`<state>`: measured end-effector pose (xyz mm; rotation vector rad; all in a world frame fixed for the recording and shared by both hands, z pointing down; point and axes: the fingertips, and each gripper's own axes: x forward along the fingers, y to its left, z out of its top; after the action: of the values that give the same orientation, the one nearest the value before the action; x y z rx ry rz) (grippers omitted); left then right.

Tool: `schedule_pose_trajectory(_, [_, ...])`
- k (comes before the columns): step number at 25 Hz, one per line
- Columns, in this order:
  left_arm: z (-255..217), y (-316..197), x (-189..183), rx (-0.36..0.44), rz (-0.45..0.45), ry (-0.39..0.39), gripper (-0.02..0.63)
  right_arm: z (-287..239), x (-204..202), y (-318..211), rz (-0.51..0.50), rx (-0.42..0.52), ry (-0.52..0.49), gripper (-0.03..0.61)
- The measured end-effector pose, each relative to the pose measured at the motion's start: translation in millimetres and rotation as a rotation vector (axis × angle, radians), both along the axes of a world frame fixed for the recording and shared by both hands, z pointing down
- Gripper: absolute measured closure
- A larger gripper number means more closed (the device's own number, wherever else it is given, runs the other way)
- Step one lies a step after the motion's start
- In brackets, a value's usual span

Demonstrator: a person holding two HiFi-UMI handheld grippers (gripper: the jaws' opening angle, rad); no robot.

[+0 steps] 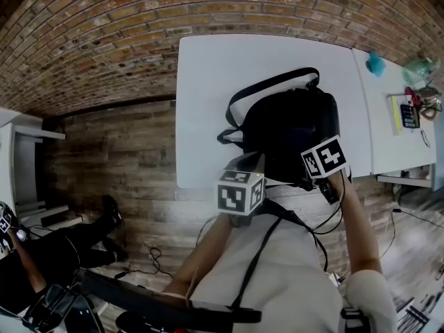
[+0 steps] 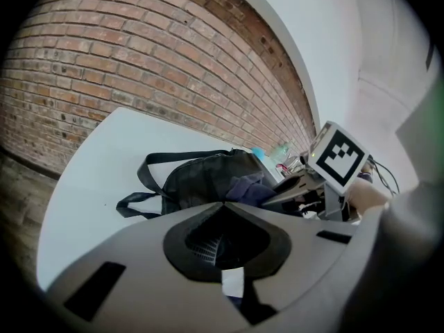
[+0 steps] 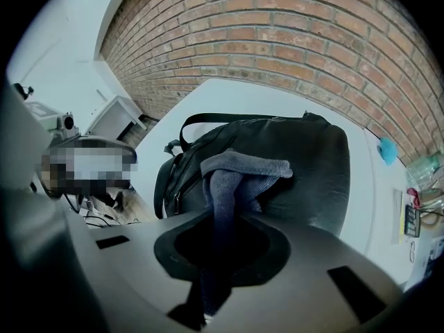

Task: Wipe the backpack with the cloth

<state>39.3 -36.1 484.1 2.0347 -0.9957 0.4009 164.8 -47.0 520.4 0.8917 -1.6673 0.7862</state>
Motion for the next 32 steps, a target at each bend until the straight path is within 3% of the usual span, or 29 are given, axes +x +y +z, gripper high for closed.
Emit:
schedule_pose_trajectory(14, [-0.5,1.3,2.3,-0.005,0.009,0.0,0.611,-3.2,-3.4,43.1,0.017,-0.019,-0.049,0.54])
schedule_pose_trajectory(32, [-2.1,-0.9,5.2,0.006,0.029,-0.012,0.611,7.9,-8.8,92.4,0.009,-0.12,-0.099,0.54])
